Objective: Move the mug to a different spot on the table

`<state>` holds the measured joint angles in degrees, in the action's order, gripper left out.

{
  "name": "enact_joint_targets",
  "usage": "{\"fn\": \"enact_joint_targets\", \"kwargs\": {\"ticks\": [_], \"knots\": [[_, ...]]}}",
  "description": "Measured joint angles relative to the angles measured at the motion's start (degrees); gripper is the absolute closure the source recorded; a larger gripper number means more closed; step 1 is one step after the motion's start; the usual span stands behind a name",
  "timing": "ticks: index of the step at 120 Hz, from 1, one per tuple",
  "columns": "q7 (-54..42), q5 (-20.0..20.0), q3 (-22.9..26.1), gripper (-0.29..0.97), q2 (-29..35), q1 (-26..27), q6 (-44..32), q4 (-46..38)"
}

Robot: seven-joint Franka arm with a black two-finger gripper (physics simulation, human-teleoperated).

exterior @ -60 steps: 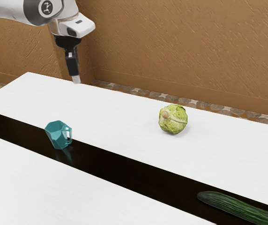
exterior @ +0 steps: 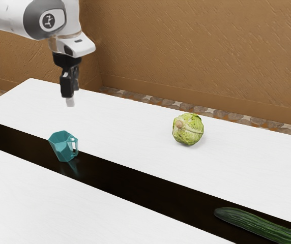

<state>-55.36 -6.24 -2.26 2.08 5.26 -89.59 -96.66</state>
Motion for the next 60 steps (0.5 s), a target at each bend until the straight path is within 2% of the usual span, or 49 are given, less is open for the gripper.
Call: {"fn": "enact_joint_targets", "kwargs": {"ticks": [13, 21, 31, 47, 60], "knots": [[-4.3, -4.3, 0.1, 0.00, 1.7, -0.2, -0.5, -6.3], [-6.8, -6.1, 0.0, 0.00, 3.3, -0.8, -3.7, -12.7], [-9.6, -7.8, -0.2, 0.00, 3.7, -1.7, -7.1, -16.5], [-13.3, -9.7, -0.4, 0.00, 2.1, -1.9, -10.3, -16.4], [-15.7, -10.3, -0.5, 0.00, -4.0, -2.7, -11.8, -13.0]]}}
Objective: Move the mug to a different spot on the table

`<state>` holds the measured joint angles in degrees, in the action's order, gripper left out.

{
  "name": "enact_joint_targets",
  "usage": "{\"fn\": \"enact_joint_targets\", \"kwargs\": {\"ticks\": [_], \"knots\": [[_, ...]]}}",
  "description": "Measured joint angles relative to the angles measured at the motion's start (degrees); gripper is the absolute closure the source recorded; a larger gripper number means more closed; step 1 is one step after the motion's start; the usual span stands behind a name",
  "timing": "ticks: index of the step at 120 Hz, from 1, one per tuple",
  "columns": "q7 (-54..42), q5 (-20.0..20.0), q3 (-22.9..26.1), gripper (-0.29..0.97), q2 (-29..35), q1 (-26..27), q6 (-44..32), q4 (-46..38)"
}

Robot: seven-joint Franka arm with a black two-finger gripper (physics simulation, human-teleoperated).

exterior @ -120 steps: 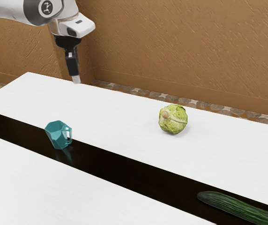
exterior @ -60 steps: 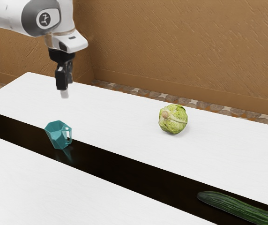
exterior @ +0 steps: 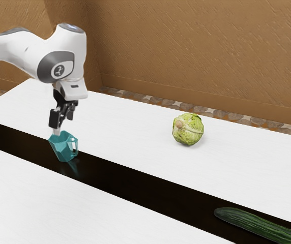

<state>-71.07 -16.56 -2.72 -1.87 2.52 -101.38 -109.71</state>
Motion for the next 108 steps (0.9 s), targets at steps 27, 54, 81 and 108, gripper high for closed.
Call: {"fn": "enact_joint_targets", "kwargs": {"ticks": [27, 54, 81, 108], "knots": [[-3.5, -1.4, 0.0, 0.00, -10.4, -4.3, -1.5, 6.5], [-5.3, -2.9, 0.0, 0.00, -19.1, -6.5, -2.0, 13.2], [-4.2, -3.2, 0.0, 0.00, -23.1, -7.1, -3.4, 14.3], [-2.7, -3.9, 0.0, 0.00, -27.3, -7.2, -8.2, 14.7]]}}
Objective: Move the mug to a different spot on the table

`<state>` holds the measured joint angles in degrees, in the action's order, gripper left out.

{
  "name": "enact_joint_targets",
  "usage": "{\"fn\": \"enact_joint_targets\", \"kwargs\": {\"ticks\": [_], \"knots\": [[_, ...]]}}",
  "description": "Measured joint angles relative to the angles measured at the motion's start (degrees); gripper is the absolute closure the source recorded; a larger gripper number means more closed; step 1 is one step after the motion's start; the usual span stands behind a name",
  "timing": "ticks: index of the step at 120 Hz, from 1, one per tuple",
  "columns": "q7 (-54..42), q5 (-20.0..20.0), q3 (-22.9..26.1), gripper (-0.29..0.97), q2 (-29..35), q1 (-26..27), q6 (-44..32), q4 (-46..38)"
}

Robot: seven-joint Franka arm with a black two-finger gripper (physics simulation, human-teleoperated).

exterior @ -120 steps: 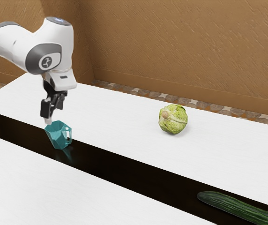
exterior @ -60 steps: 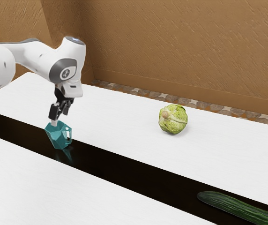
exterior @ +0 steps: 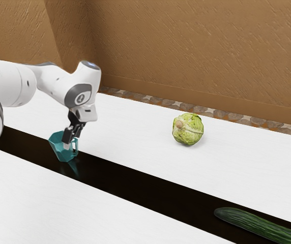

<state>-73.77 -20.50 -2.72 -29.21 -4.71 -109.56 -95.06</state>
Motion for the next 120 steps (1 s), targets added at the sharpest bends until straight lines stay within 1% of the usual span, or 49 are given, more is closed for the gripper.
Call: {"fn": "enact_joint_targets", "kwargs": {"ticks": [17, 31, 46, 77, 83, 97, 105, 111, 120], "knots": [[0.7, -0.2, 0.0, 0.00, -1.2, -0.2, -1.8, 0.7], [1.1, -0.3, 0.0, 0.00, -3.8, -0.3, -2.5, 2.8], [1.4, -0.3, 0.0, 0.00, -5.4, -0.3, -3.0, 3.3], [2.0, -1.1, 0.0, 0.01, -6.3, -0.7, -3.4, 3.3], [2.1, -1.2, 0.0, 0.07, -6.4, -0.8, -3.4, 3.2], [2.3, -1.3, 0.0, 0.38, -6.4, -0.8, -3.5, 3.2], [2.4, -1.3, 0.0, 0.51, -6.4, -0.8, -3.5, 3.2], [2.6, -1.3, 0.0, 0.58, -6.3, -0.8, -3.4, 3.2], [2.8, -1.4, 0.0, 0.60, -5.9, -0.5, -2.9, 3.3]]}}
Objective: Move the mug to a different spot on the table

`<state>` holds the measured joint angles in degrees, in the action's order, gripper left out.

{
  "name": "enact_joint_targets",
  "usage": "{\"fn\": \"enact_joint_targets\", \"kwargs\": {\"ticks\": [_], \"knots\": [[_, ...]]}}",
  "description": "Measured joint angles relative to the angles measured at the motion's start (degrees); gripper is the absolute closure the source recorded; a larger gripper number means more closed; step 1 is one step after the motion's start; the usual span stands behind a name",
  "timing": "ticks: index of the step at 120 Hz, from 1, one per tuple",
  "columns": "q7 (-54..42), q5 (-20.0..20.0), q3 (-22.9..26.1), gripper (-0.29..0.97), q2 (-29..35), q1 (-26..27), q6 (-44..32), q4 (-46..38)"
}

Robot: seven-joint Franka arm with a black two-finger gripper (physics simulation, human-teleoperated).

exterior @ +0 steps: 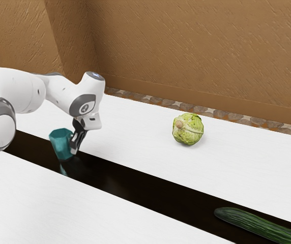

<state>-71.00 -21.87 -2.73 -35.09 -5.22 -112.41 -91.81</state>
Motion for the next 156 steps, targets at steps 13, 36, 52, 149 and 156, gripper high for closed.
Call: {"fn": "enact_joint_targets", "kwargs": {"ticks": [13, 36, 52, 149, 156], "knots": [[0.6, -1.2, 0.0, 0.61, 2.4, 0.3, 1.8, 0.0], [2.6, -6.3, 0.3, 0.72, 6.0, 5.0, 6.5, 0.1], [4.8, -7.9, 0.6, 0.76, 7.8, 11.6, 8.9, -0.1], [22.6, -8.3, 0.8, 0.79, -0.1, 30.9, 6.0, -0.1], [23.7, -7.9, 0.8, 0.79, -0.9, 31.7, 5.6, 0.0]]}}
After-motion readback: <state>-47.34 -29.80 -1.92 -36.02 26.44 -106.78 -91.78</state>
